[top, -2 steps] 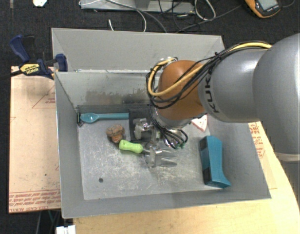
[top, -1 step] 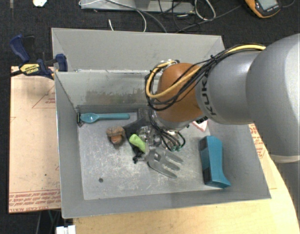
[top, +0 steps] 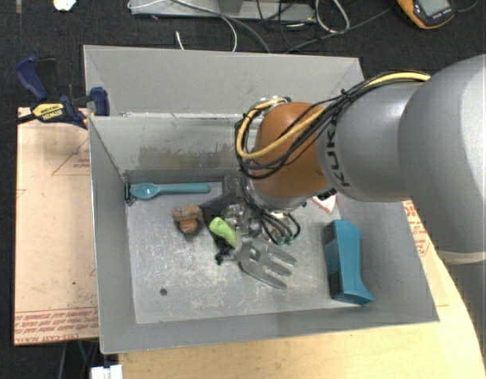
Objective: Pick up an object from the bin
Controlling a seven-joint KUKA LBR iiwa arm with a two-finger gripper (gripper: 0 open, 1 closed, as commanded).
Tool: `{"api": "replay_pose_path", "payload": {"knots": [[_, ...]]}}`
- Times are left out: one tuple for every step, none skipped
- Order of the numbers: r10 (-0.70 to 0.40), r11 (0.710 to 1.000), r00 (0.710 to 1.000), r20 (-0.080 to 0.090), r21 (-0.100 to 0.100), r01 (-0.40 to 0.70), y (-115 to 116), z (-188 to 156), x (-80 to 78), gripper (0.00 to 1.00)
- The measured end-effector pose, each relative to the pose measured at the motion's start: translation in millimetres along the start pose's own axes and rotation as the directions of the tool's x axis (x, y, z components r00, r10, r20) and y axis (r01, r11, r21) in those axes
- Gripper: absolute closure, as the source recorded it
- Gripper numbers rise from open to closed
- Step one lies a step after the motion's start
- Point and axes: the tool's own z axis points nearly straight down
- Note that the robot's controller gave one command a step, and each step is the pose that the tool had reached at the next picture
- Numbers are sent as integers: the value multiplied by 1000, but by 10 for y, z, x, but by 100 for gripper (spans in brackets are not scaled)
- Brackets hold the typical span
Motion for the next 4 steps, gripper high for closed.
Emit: {"api": "replay_pose_path", "payload": {"knots": [[23, 1000, 1000, -5, 0, -23, 16, -520, 25, 100], [30, 1000, 1000, -4, -1, -30, -184, -1227, 153, 100], [-35, 999, 999, 4, -1, 35, -217, -562, -77, 100], [-26, 1000, 1000, -4, -2, 26, -211, -915, -19, 100]]}}
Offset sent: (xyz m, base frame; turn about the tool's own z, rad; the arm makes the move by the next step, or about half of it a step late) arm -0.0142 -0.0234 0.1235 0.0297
